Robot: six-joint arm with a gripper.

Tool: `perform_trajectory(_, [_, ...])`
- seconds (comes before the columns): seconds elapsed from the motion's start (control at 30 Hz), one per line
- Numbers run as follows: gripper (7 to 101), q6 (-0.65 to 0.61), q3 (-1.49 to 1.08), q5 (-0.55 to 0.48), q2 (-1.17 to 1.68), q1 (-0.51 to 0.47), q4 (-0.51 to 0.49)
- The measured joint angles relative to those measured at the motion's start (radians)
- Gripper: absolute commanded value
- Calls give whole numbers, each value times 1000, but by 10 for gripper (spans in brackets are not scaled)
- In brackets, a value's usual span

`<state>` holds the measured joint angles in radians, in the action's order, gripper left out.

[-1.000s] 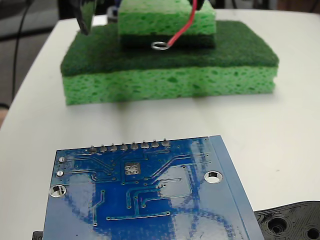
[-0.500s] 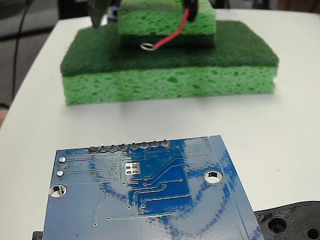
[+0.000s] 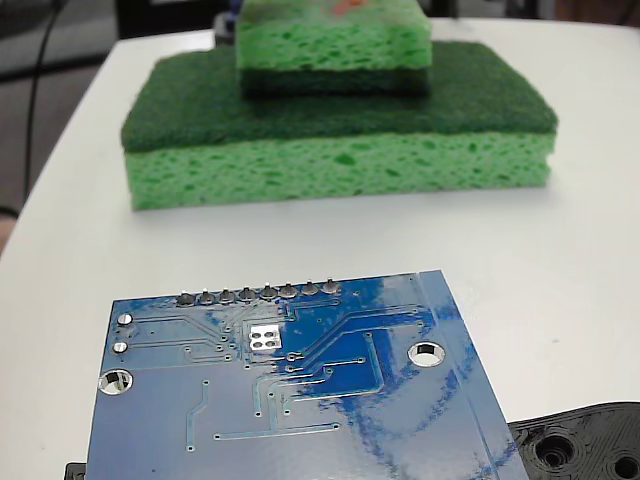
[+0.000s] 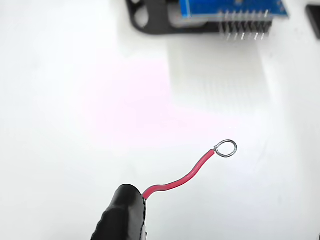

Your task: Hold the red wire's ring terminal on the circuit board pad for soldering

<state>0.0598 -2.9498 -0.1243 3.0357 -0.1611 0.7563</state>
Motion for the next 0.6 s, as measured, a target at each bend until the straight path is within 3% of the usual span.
perform_trajectory(0.6, [1003,-35,-28,17,15,40,23])
